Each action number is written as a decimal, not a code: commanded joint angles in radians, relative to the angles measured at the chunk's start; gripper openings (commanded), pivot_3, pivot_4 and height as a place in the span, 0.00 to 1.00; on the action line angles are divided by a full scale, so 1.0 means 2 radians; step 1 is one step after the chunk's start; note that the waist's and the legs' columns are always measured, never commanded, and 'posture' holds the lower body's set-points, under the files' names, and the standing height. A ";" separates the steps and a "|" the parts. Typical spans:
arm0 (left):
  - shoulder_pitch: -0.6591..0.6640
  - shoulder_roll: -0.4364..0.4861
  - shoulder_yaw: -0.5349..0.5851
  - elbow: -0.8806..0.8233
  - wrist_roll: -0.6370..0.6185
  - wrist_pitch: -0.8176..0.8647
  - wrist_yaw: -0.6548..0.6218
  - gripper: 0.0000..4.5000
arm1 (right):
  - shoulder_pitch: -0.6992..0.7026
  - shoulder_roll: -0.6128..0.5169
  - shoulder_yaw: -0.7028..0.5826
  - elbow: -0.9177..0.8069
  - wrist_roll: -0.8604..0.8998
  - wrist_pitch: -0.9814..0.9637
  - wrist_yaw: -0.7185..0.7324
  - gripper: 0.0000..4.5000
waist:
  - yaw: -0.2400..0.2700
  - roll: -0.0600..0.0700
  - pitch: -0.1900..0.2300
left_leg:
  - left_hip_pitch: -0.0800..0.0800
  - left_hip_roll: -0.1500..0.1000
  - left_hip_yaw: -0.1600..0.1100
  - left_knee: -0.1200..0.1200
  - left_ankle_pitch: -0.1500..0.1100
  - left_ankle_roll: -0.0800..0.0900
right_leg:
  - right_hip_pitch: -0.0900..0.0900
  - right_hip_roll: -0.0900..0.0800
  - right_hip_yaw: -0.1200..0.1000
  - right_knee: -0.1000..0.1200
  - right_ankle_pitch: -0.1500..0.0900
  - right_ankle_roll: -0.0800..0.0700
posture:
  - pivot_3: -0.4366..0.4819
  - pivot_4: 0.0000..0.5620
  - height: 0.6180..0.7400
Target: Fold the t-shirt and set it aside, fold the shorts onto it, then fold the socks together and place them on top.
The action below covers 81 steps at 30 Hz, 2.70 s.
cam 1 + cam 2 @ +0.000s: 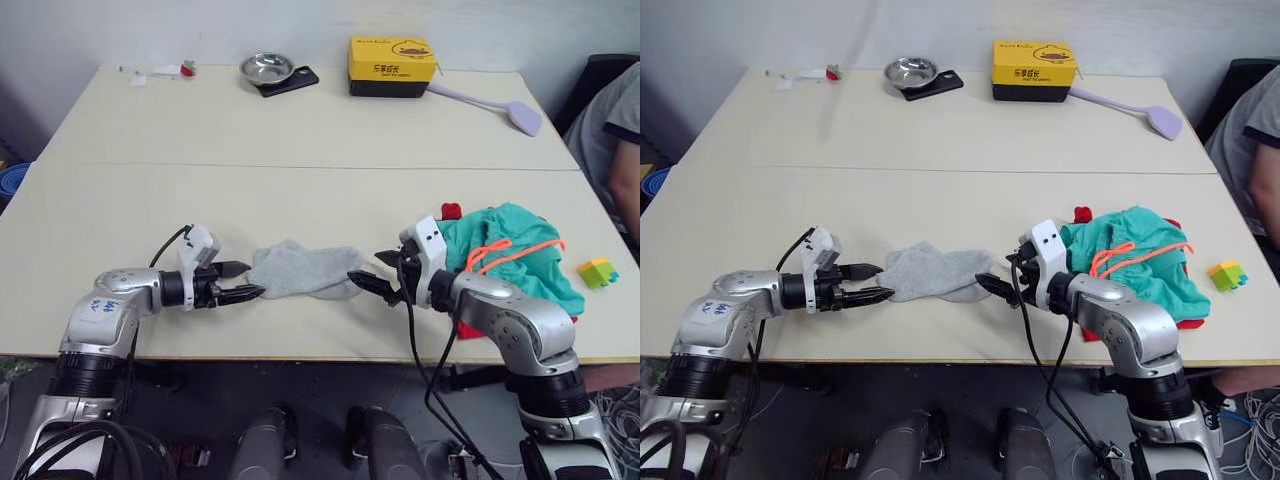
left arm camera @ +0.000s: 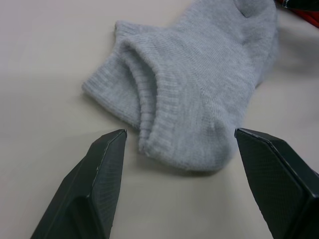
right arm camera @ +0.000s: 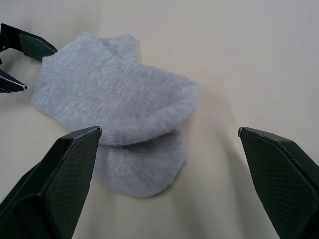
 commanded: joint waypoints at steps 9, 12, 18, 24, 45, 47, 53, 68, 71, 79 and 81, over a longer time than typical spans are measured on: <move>0.019 -0.001 -0.008 -0.023 0.002 0.025 0.018 0.15 | -0.034 0.050 -0.013 0.022 0.017 0.019 -0.003 0.62 | -0.010 0.000 0.000 | 0.000 0.000 0.000 0.000 0.000 0.000 | 0.000 0.000 0.000 0.000 0.000 0.000 | 0.48 0.27 1.00; 0.019 -0.002 -0.009 -0.019 0.004 0.020 0.018 0.00 | -0.043 0.056 -0.009 0.034 0.012 0.015 -0.002 0.37 | -0.010 0.000 0.000 | 0.000 0.000 0.000 0.000 0.000 -0.002 | 0.000 0.000 0.000 0.000 0.000 0.000 | 0.48 0.27 1.00; 0.024 0.018 0.009 -0.032 -0.022 0.024 -0.019 0.00 | -0.048 0.055 -0.012 0.033 0.001 -0.007 0.003 0.01 | -0.010 0.000 0.000 | 0.000 0.000 0.000 -0.001 -0.001 -0.002 | 0.000 0.000 0.000 0.000 0.000 0.000 | 0.48 0.27 1.00; 0.010 0.050 0.039 -0.032 -0.049 0.045 -0.038 0.00 | -0.035 0.049 -0.023 -0.008 0.012 -0.038 0.022 0.01 | -0.011 0.000 0.000 | 0.000 0.000 0.000 -0.001 0.000 -0.003 | -0.001 0.000 0.000 0.000 0.000 0.000 | 0.48 0.27 1.00; 0.040 0.083 0.037 -0.056 -0.064 0.104 -0.029 0.23 | 0.021 0.051 0.003 -0.069 0.007 -0.045 0.012 0.00 | -0.011 0.000 0.000 | 0.000 0.000 0.000 -0.003 0.000 -0.003 | -0.001 0.000 0.001 -0.001 0.000 0.000 | 0.48 0.27 1.00; 0.055 0.088 0.044 -0.065 -0.067 0.104 -0.028 0.36 | 0.021 0.051 0.004 -0.067 0.008 -0.044 0.015 0.00 | -0.010 0.000 0.000 | 0.000 0.000 0.000 -0.003 0.000 -0.004 | -0.001 0.000 0.001 -0.001 0.000 0.000 | 0.48 0.27 1.00; 0.066 0.074 0.044 -0.087 -0.072 0.115 -0.003 0.43 | 0.021 0.046 0.007 -0.065 0.011 -0.040 0.028 0.00 | -0.010 0.000 0.000 | 0.000 0.000 0.000 -0.003 -0.001 -0.004 | -0.001 0.000 0.001 -0.001 0.000 0.000 | 0.48 0.27 1.00; 0.074 0.066 0.050 -0.129 -0.097 0.167 0.012 0.01 | 0.015 0.041 0.008 -0.063 0.005 -0.038 0.034 0.00 | -0.011 0.000 0.000 | 0.000 0.000 0.000 -0.003 -0.001 -0.004 | -0.001 0.000 0.001 -0.001 0.000 0.000 | 0.48 0.27 1.00; 0.073 0.080 0.068 -0.126 -0.114 0.171 -0.003 0.01 | 0.017 0.036 -0.001 -0.071 0.012 -0.032 0.032 0.00 | -0.010 0.000 0.000 | 0.000 0.000 0.000 -0.003 -0.001 -0.004 | -0.002 0.000 0.001 -0.001 0.000 0.000 | 0.48 0.27 1.00; 0.040 0.099 0.106 -0.097 -0.155 0.180 -0.029 0.01 | 0.026 0.033 -0.023 -0.098 0.046 -0.005 0.024 0.00 | -0.009 0.000 0.000 | 0.000 0.000 0.000 -0.003 -0.001 -0.004 | -0.002 0.000 0.001 -0.001 0.000 0.000 | 0.48 0.27 1.00; 0.031 0.104 0.107 -0.072 -0.144 0.164 -0.032 0.01 | 0.028 0.037 -0.018 -0.098 0.047 -0.005 0.021 0.00 | -0.010 0.000 0.000 | 0.000 0.000 0.000 -0.003 -0.001 -0.004 | -0.002 0.000 0.001 -0.001 0.000 0.000 | 0.48 0.27 1.00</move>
